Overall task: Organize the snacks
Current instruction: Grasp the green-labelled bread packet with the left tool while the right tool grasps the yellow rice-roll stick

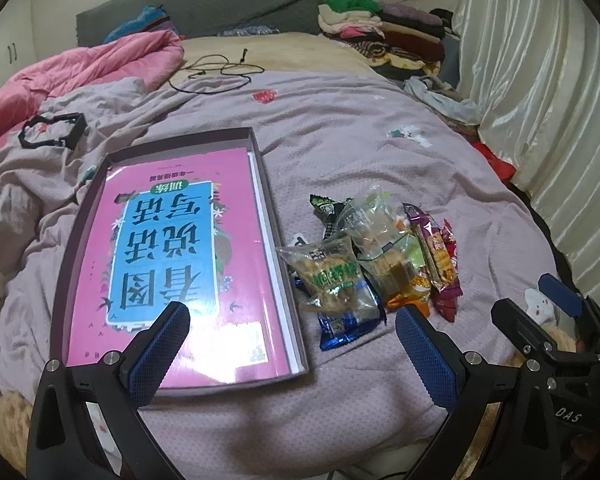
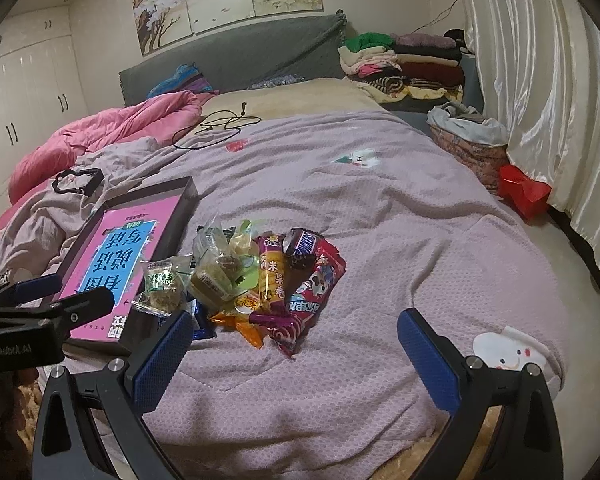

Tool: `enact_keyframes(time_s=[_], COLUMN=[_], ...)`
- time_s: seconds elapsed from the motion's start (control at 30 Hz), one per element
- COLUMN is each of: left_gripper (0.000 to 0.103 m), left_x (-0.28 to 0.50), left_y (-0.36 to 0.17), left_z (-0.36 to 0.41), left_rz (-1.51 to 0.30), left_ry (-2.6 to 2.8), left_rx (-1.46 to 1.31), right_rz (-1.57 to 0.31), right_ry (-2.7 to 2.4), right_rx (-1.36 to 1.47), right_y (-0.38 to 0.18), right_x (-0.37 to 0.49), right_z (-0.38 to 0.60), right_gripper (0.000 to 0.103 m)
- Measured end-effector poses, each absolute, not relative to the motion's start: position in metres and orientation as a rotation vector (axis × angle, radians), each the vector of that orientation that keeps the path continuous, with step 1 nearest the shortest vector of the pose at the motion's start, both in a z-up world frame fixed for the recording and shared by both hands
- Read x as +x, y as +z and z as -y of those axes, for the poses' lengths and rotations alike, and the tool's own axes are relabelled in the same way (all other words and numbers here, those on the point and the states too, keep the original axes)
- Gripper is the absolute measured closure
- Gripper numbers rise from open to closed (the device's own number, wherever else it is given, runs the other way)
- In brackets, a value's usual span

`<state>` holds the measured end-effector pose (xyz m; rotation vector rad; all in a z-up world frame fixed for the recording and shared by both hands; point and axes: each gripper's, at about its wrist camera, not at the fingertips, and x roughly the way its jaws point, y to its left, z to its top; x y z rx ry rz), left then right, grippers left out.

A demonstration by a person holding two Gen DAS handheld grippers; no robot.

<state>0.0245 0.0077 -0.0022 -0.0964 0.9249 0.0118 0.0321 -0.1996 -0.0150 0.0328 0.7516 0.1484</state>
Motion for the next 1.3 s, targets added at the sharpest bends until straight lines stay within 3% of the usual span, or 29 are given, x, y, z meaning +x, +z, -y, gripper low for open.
enact_keyframes(time_s=[0.17,0.37,0.47,0.67,0.9,1.1,1.17,1.3], left_gripper=[0.001,0.027,0.030,0.050,0.050,0.051,0.053,0.055], left_x=[0.042,0.058,0.061,0.070,0.079,0.080,0.082,0.087], left_y=[-0.002,-0.005,-0.010,-0.020,-0.030,-0.036,-0.037,-0.040], left_z=[-0.005,0.000,0.003,0.013,0.022,0.023,0.023,0.022], left_rz=[-0.943,-0.988,-1.007,-1.054,-1.100,-1.108,-1.110,-1.117], left_ry=[-0.009,-0.083,-0.108,-0.133,-0.116,-0.100,-0.101,-0.108], left_rx=[-0.074,-0.087,-0.088,-0.075,-0.052,-0.043,-0.049,-0.066], right_rz=[-0.753,-0.756,-0.758,-0.766,-0.771,-0.805,-0.825,-0.856], right_ry=[0.164,0.167,0.164,0.163,0.176,0.239,0.259,0.277], right_rx=[0.016,0.015,0.024,0.023,-0.010,-0.038,-0.062,-0.079], right_y=[-0.019,-0.021,-0.022,-0.025,-0.029,-0.035,-0.040,-0.048], right_x=[0.042,0.046,0.049,0.057,0.067,0.084,0.091,0.100], right_z=[0.195,0.195,0.198,0.198,0.195,0.188,0.183,0.178], right_gripper=[0.001,0.001,0.001,0.001,0.003,0.028,0.043,0.060])
